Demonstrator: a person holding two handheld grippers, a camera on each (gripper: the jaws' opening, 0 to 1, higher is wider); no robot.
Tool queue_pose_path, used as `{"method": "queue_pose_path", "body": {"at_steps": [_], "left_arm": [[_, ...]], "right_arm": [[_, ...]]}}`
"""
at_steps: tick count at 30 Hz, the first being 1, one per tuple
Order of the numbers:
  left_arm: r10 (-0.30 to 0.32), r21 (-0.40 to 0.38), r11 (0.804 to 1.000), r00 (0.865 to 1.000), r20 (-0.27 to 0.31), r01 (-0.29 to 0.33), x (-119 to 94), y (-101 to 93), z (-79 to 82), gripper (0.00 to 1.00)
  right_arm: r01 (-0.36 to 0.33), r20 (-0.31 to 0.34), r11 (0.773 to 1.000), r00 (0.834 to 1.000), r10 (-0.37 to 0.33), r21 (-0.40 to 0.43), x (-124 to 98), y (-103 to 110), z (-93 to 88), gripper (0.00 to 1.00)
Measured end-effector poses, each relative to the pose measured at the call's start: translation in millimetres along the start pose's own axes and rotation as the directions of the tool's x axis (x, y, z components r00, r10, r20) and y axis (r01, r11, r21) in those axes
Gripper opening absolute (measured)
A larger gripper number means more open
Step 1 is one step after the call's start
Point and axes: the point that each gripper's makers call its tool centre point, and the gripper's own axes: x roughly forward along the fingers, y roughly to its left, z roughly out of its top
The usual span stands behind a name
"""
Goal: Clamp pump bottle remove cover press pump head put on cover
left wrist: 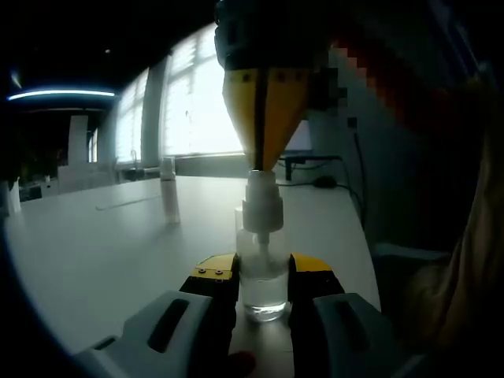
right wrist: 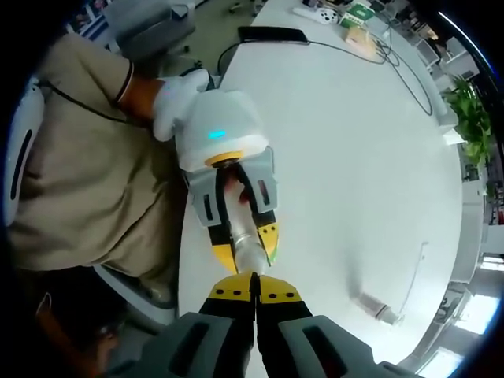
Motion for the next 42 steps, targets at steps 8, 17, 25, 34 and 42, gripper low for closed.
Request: {"method": "queue_pose_path", "body": {"at_steps": [8,17,25,34,42], "left_arm": [[0.0,0.0,1.0,1.0,0.0,0.0,-0.3,1.4,-0.4,0.15],[0.0,0.0,1.0,1.0,-0.001,0.0,-0.2,0.3,-0.2,0.15],[0.0,0.0,1.0,1.0,-0.001,0.0,0.0,-1.0,0.2,0.15],[-0.001,0.0,1.0,1.0,0.0,0.001,0.7,-0.7,0.4,0.15],[0.0,0.002,1.0,1.0,0.0,0.0,0.9,1.0,0.0,0.16]], "right_arm": [[0.001,0.011,1.0,1.0,-0.001,0.004,0.0,0.0,0.1,0.0],[0.0,0.016,1.0,1.0,0.0,0.003,0.3,-0.6,0.7,0.0],[0.007,0.017,1.0,1.0,-0.007,-0.004,0.1,-0.4,0.2,0.0],[-0.002,0.033,1.0,0.999,0.003,-0.01,-6.5,-2.6,-0.8,0.0],[-0.006,0.042,1.0,0.999,0.006,-0.003,-6.4,-2.0,-0.8,0.0]]}}
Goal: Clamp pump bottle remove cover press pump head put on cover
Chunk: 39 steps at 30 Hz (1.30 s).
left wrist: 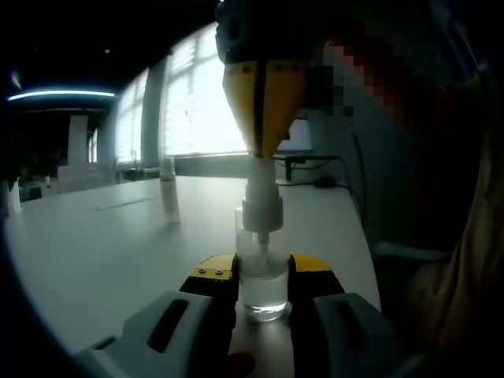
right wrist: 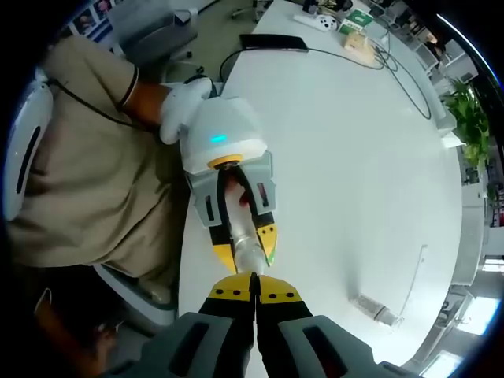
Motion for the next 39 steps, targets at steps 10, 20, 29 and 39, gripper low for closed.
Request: {"method": "queue_pose_path", "body": {"at_steps": [10,20,29,39], "left_arm": [[0.001,0.001,1.0,1.0,0.0,-0.001,0.2,0.5,-0.1,0.16],[0.001,0.001,1.0,1.0,0.0,-0.001,0.4,1.5,-0.5,0.16],[0.001,0.0,1.0,1.0,0.0,-0.001,0.2,1.3,-0.4,0.16],[0.0,-0.001,1.0,1.0,0.0,0.0,-0.1,-1.9,0.3,0.15]], "right_arm": [[0.017,-0.013,1.0,1.0,-0.017,-0.011,0.0,-0.1,0.1,0.0],[0.025,-0.017,1.0,1.0,-0.025,-0.018,0.0,-0.2,0.1,0.0],[0.027,-0.021,0.999,0.999,-0.028,-0.021,-0.1,-0.1,0.0,0.0],[0.013,-0.017,1.0,1.0,-0.012,0.016,3.6,-0.1,0.1,0.0]]}}
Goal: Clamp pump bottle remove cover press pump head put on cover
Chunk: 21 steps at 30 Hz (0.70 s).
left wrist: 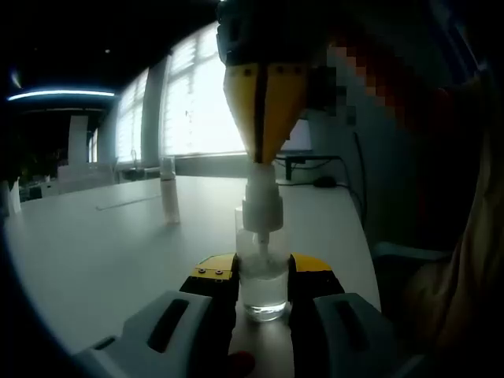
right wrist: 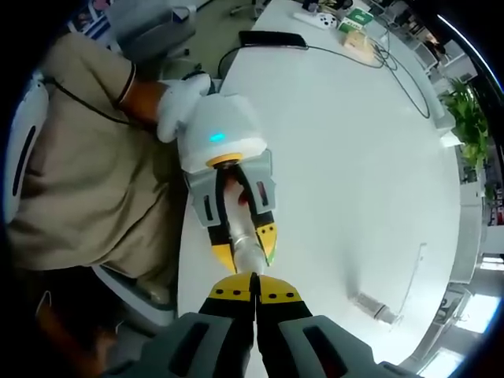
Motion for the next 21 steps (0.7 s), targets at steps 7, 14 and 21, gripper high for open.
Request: {"method": "queue_pose_path", "body": {"at_steps": [7,14,21], "left_arm": [[0.001,0.001,1.0,1.0,-0.001,-0.001,-0.3,-0.3,0.1,0.15],[0.001,0.0,1.0,1.0,-0.001,-0.001,0.0,-0.3,-0.2,0.15],[0.001,-0.001,1.0,1.0,-0.002,-0.001,-0.2,-0.6,0.0,0.15]], "right_arm": [[-0.008,-0.025,1.0,1.0,0.008,-0.013,3.2,1.7,1.0,0.0],[-0.013,-0.031,1.0,0.999,0.013,-0.004,2.8,2.2,-0.4,0.0],[-0.01,-0.02,1.0,1.0,0.01,-0.005,2.5,2.0,0.0,0.0]]}}
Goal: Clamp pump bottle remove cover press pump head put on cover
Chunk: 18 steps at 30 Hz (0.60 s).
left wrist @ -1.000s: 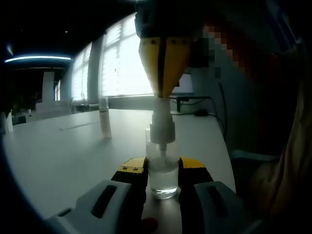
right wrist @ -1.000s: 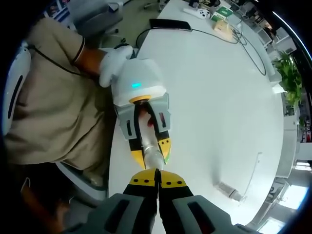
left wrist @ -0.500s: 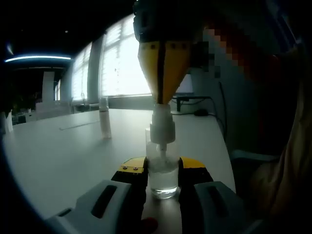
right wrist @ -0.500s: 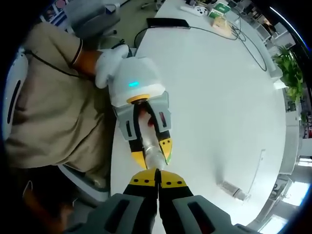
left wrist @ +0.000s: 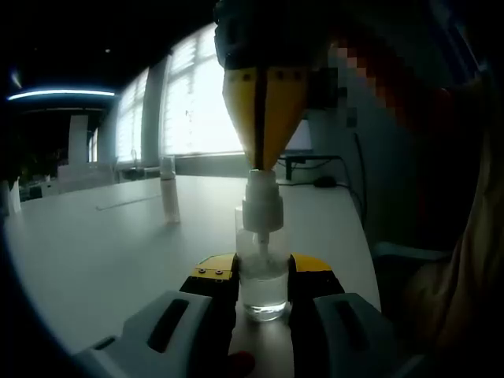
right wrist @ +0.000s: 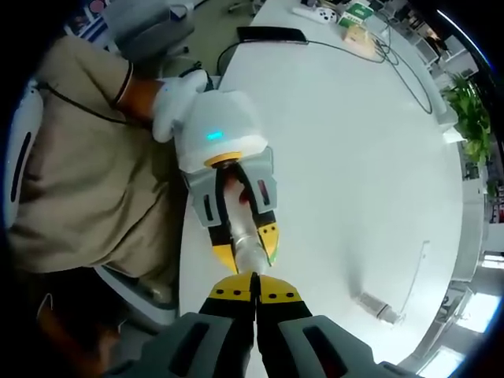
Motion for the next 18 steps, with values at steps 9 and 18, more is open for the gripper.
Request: {"method": "queue_pose_path", "body": {"at_steps": [9,18], "left_arm": [[0.001,0.001,1.0,1.0,-0.001,-0.001,-1.0,0.5,-0.1,0.15],[0.0,0.0,1.0,1.0,-0.001,0.0,-2.3,3.4,-1.3,0.15]], "right_arm": [[0.005,0.0,1.0,1.0,-0.005,0.001,0.0,0.4,0.8,0.0],[0.004,0.001,1.0,1.0,-0.004,0.016,0.2,1.0,1.8,0.0]]}}
